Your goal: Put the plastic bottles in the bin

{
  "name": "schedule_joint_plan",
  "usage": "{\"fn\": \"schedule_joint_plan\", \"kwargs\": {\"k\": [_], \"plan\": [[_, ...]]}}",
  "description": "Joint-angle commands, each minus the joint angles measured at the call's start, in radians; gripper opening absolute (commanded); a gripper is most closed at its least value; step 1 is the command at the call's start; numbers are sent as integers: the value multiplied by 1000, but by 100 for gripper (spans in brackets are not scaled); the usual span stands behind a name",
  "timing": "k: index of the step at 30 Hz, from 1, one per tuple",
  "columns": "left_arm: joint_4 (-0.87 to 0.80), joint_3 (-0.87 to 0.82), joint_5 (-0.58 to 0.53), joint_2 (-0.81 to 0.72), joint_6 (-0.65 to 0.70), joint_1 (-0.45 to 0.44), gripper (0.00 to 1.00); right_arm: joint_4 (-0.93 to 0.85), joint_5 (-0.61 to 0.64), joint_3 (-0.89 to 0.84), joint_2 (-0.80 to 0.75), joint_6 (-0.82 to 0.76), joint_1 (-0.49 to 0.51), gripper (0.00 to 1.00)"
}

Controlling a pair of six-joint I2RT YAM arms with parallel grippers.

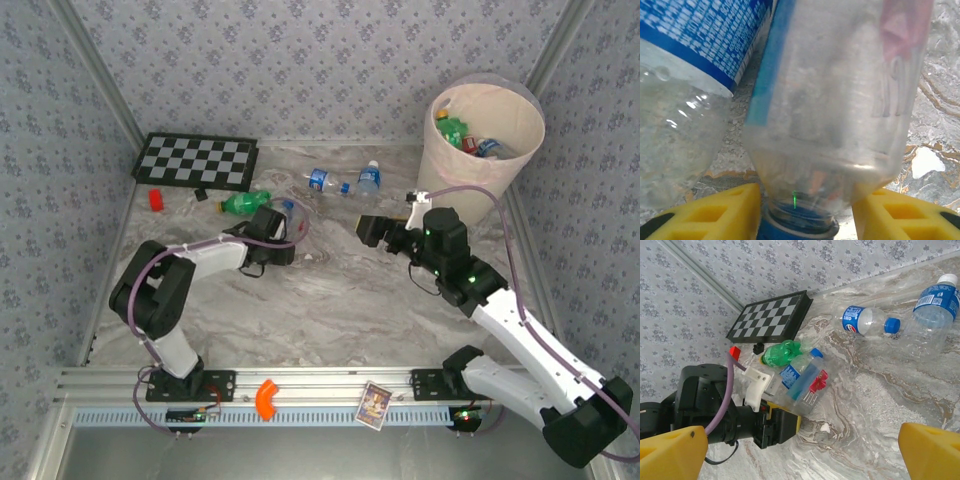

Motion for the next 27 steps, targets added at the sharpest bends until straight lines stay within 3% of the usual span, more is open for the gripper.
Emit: {"fn": "schedule_joint_plan", "kwargs": {"k": [1, 6, 16, 27], "plan": [[-17, 25, 20, -1, -3, -15, 44, -19, 19, -12, -34, 5, 6, 99], [-58, 32, -13, -26, -24, -54, 30, -45, 16, -16, -62, -19, 5, 100], [-178, 70, -149, -161, -126, -201, 29, -116, -37, 12, -85, -33, -4, 99], [-51, 28, -218, -273, -143, -353, 28, -222, -93, 82, -31, 8, -7, 99]]}}
